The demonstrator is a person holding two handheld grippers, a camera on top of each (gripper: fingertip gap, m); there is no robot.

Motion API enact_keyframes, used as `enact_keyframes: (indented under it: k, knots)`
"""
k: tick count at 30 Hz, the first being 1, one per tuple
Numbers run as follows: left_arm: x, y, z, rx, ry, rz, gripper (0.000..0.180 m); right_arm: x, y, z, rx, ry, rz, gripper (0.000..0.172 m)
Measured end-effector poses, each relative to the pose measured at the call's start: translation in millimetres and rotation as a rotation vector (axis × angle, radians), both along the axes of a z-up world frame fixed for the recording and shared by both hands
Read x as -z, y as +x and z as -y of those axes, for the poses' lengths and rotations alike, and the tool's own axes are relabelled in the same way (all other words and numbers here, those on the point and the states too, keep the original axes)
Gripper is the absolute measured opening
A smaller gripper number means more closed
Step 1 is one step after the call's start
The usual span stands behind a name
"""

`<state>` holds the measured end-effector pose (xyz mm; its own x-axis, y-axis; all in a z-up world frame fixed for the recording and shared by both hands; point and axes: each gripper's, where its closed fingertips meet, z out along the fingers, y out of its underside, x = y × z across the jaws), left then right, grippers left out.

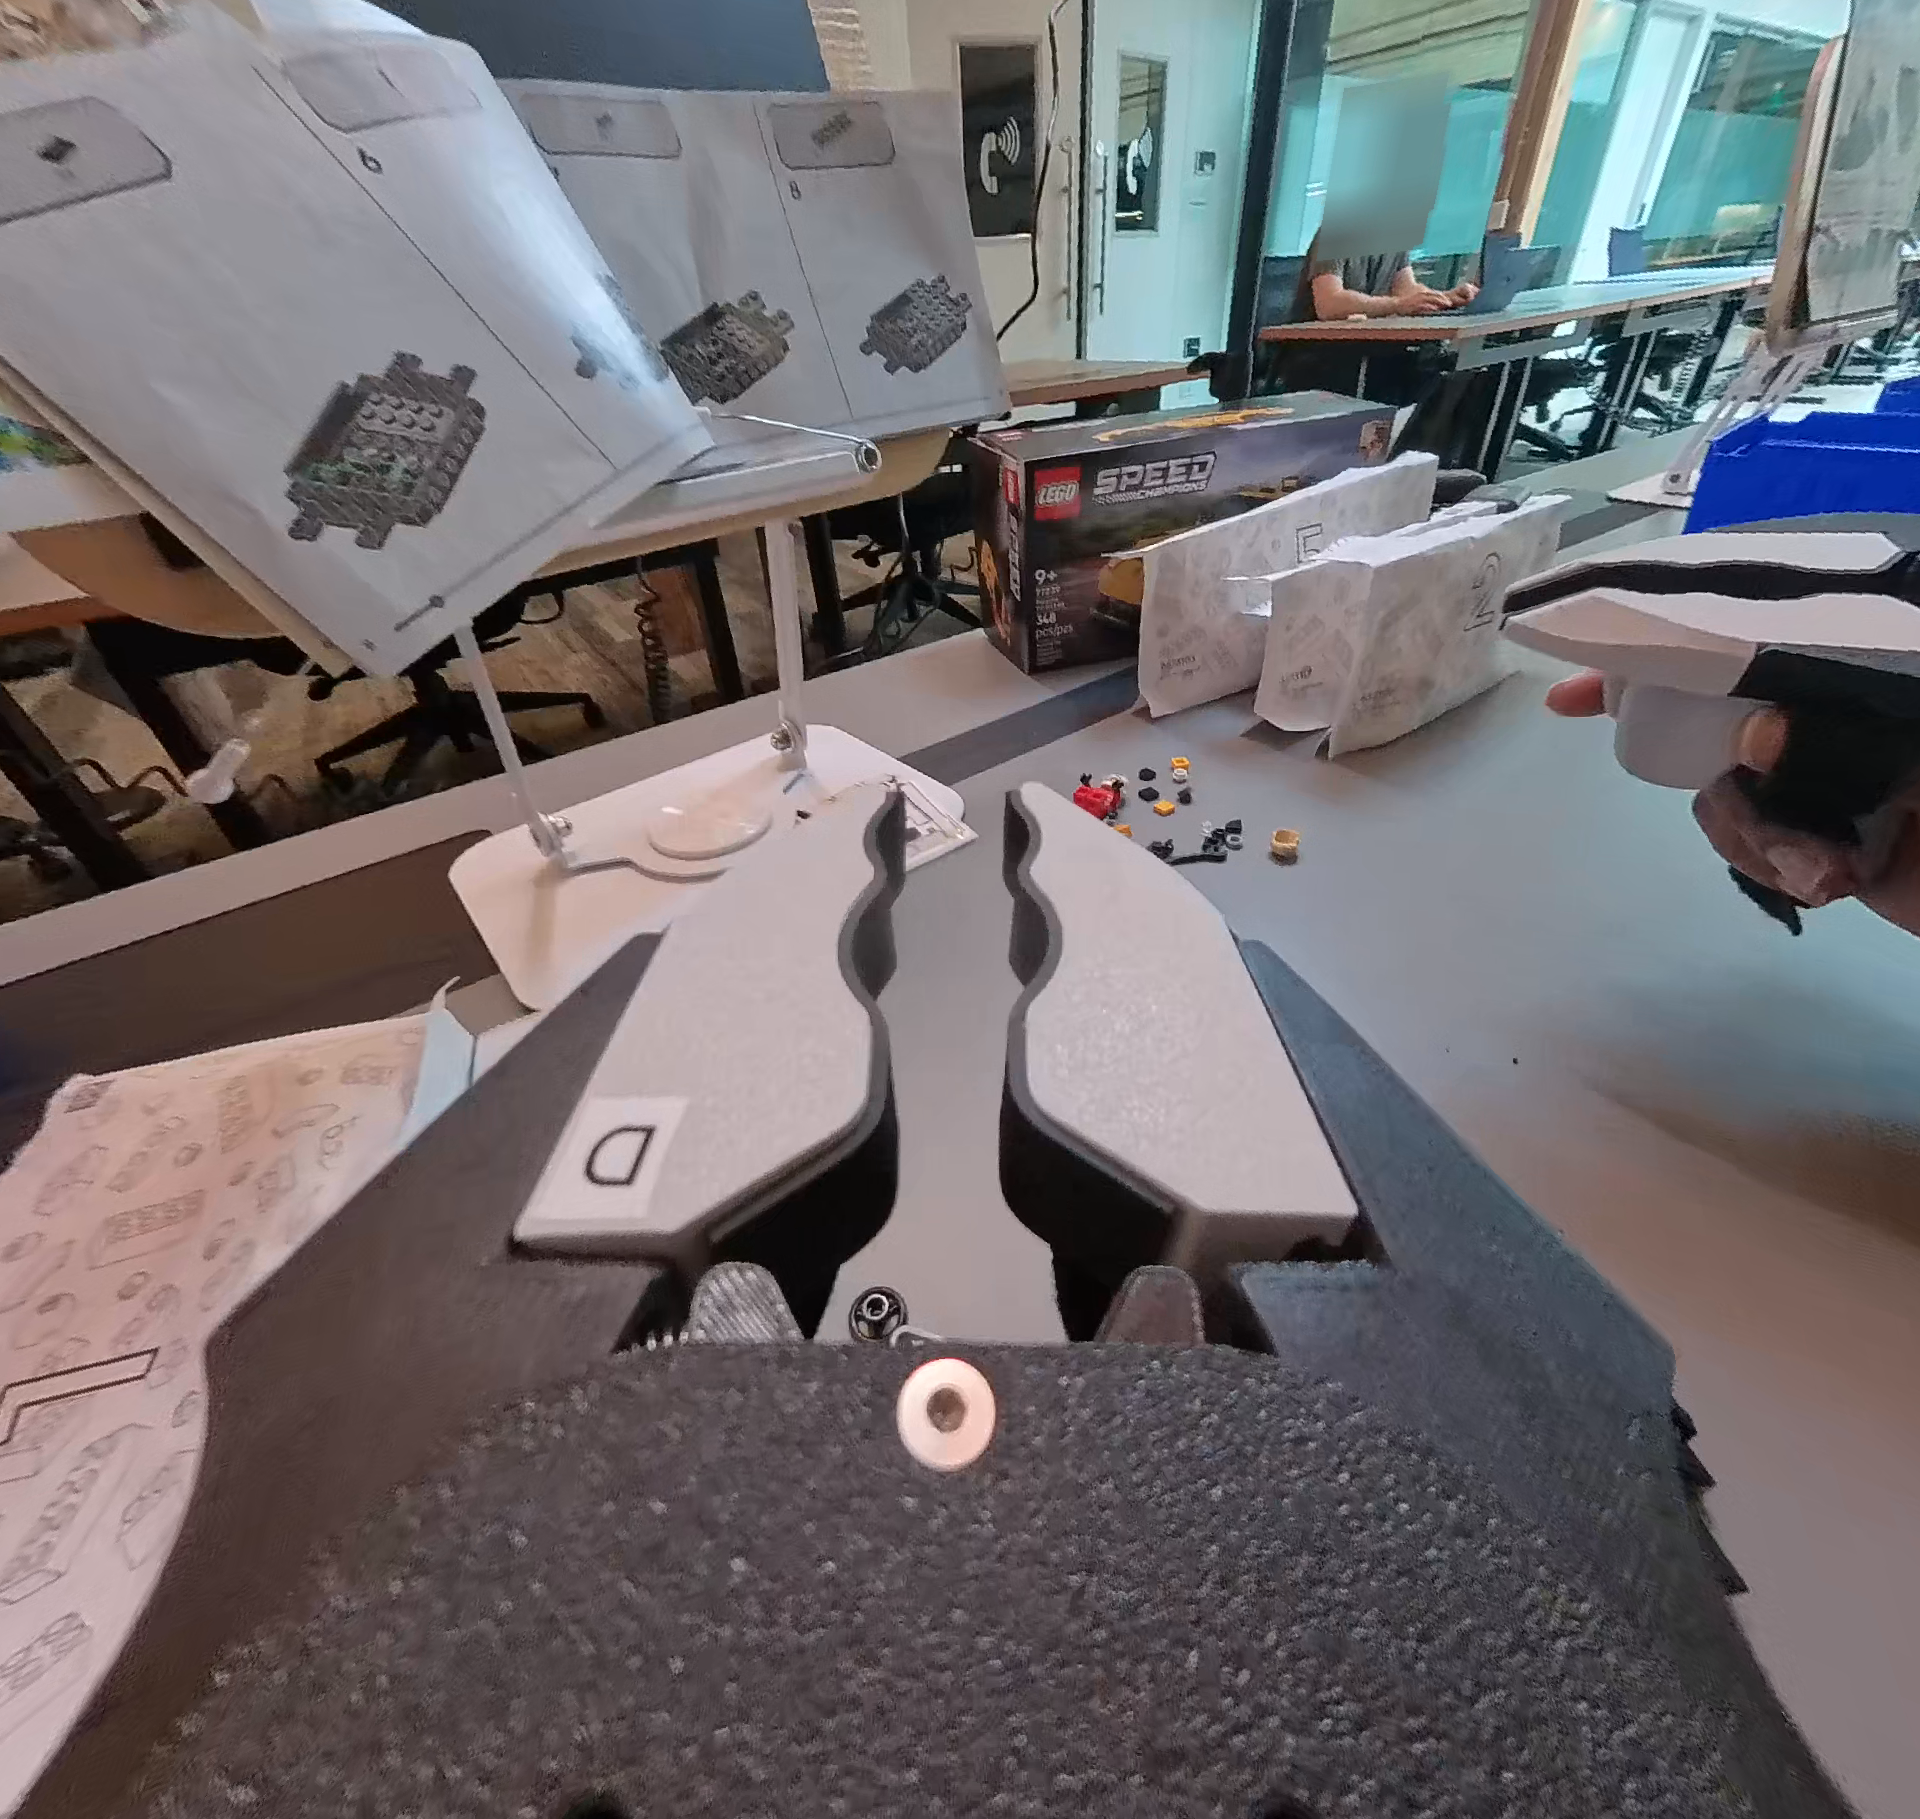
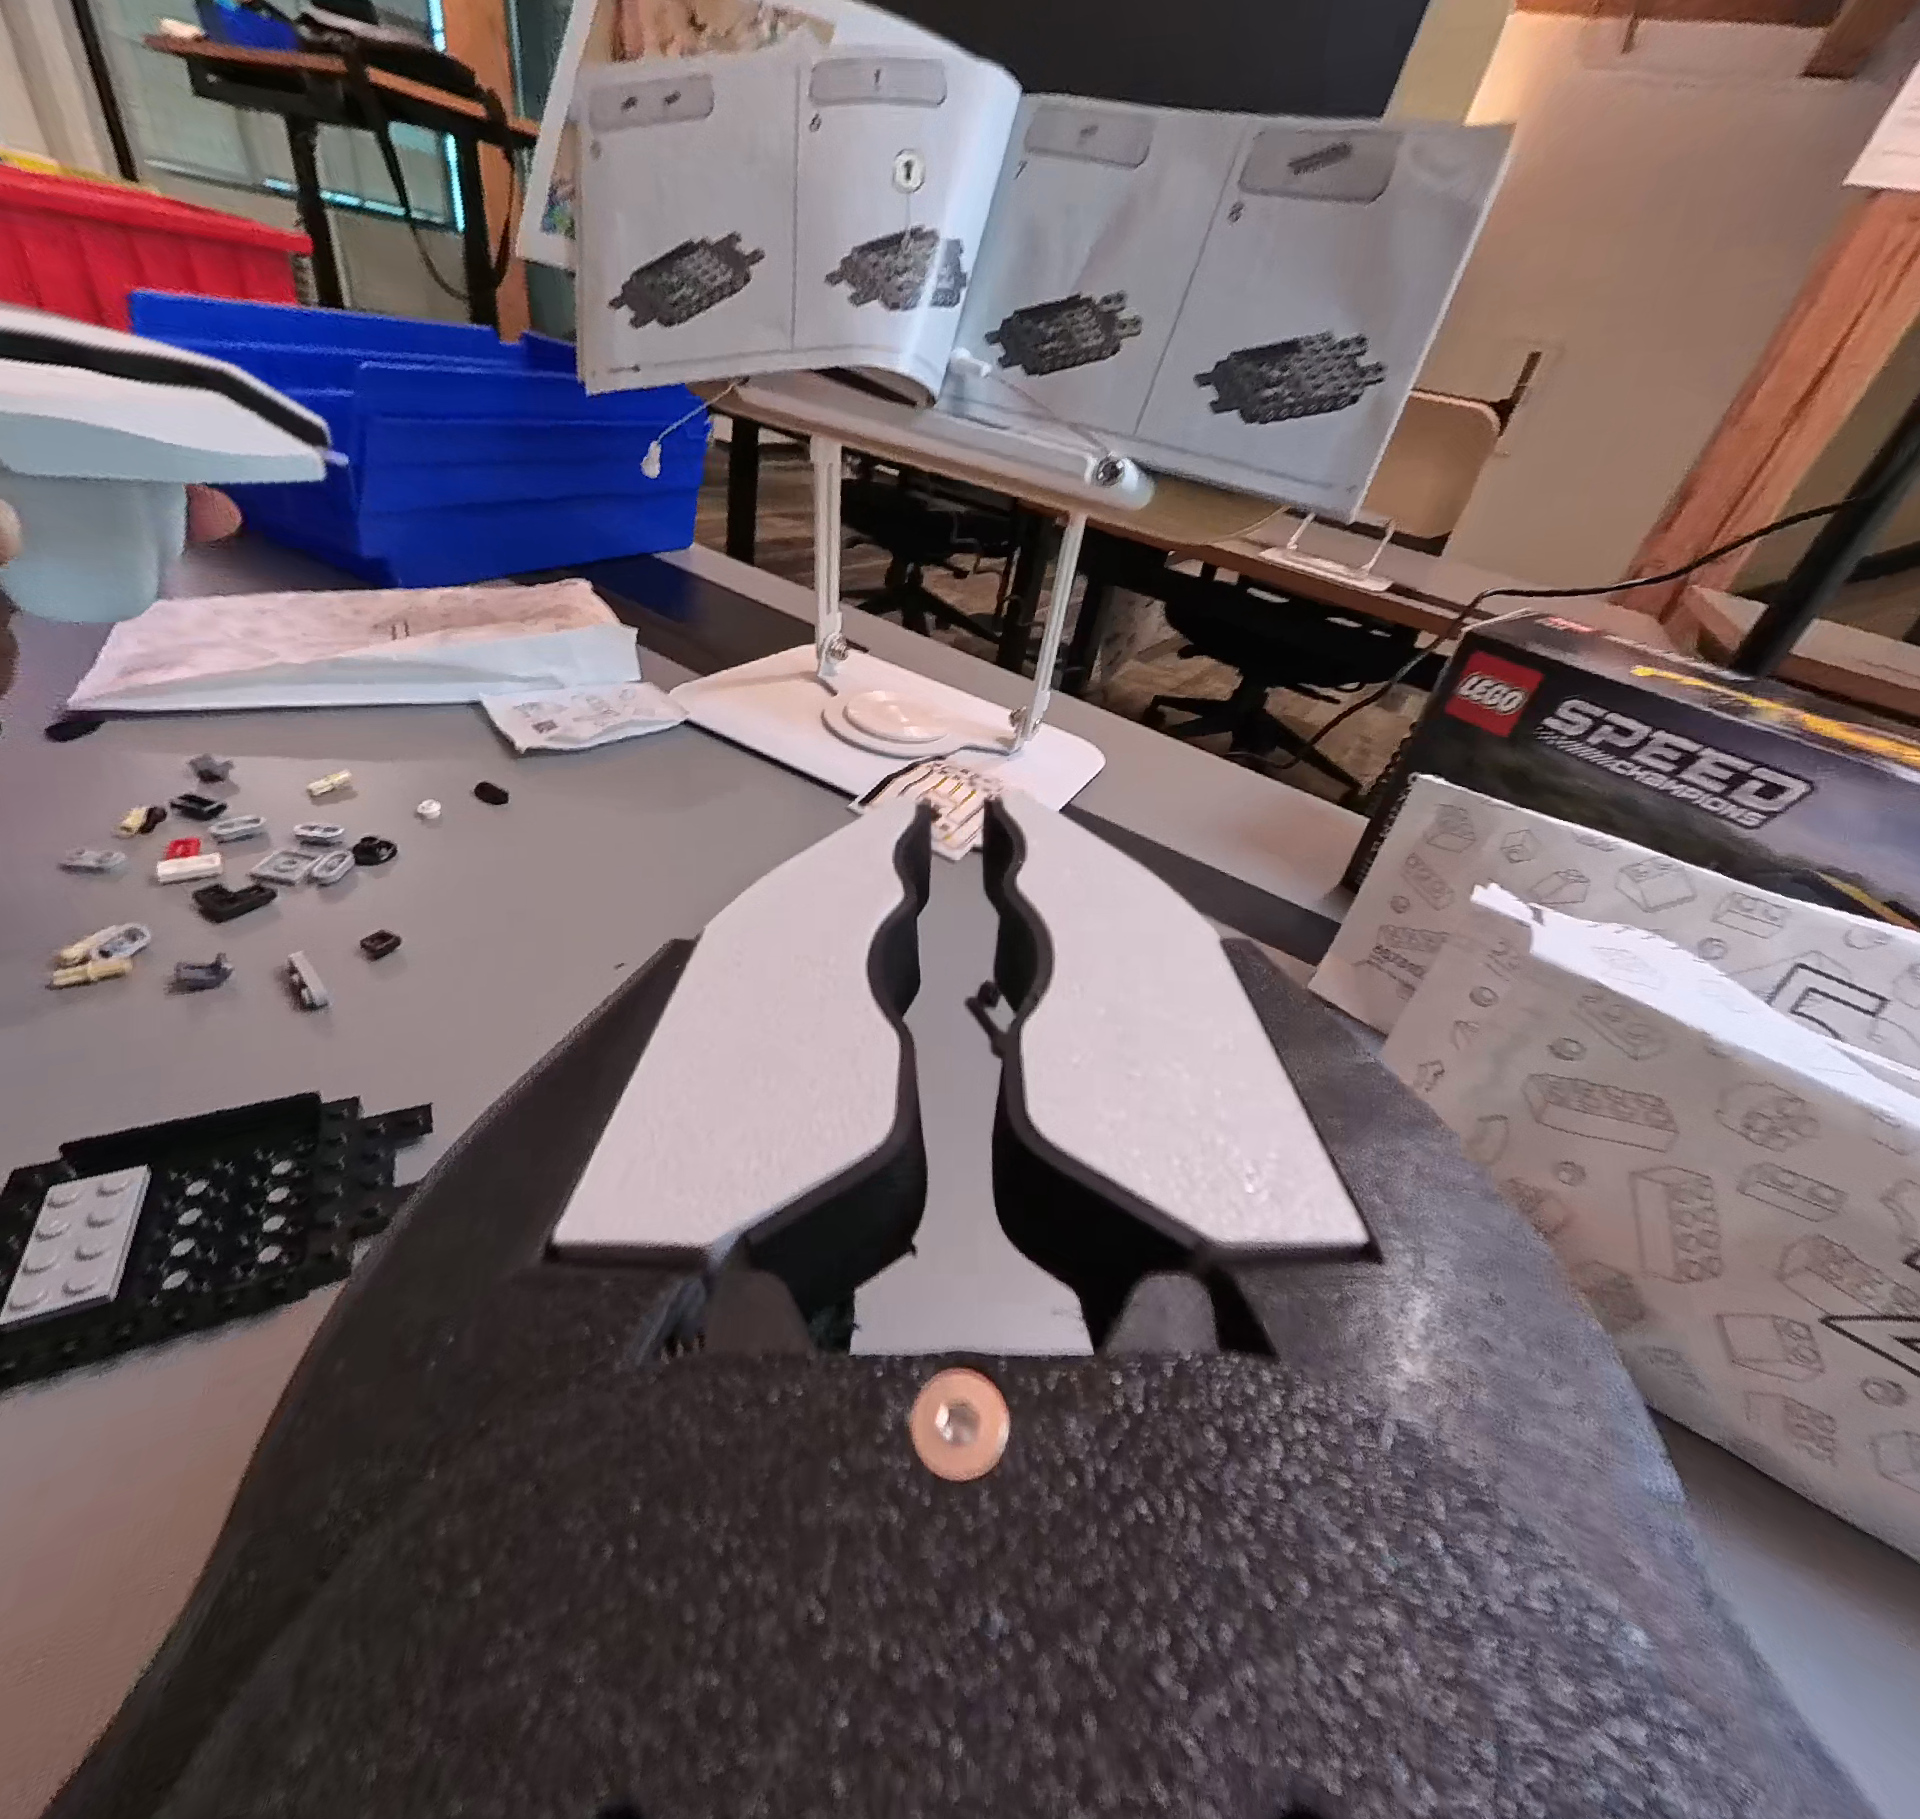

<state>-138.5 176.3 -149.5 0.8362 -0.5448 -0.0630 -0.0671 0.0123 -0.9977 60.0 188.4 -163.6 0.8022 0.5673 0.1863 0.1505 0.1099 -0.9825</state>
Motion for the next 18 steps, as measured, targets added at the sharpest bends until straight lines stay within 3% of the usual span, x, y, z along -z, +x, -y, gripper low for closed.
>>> enact_keyframes:
  k: [18]
  knots:
    - [-11, -8, 3, -0.033, 0.049, 0.004, 0.007, 13, -15, 4, -0.032, -0.034, 0.026, 0.007]
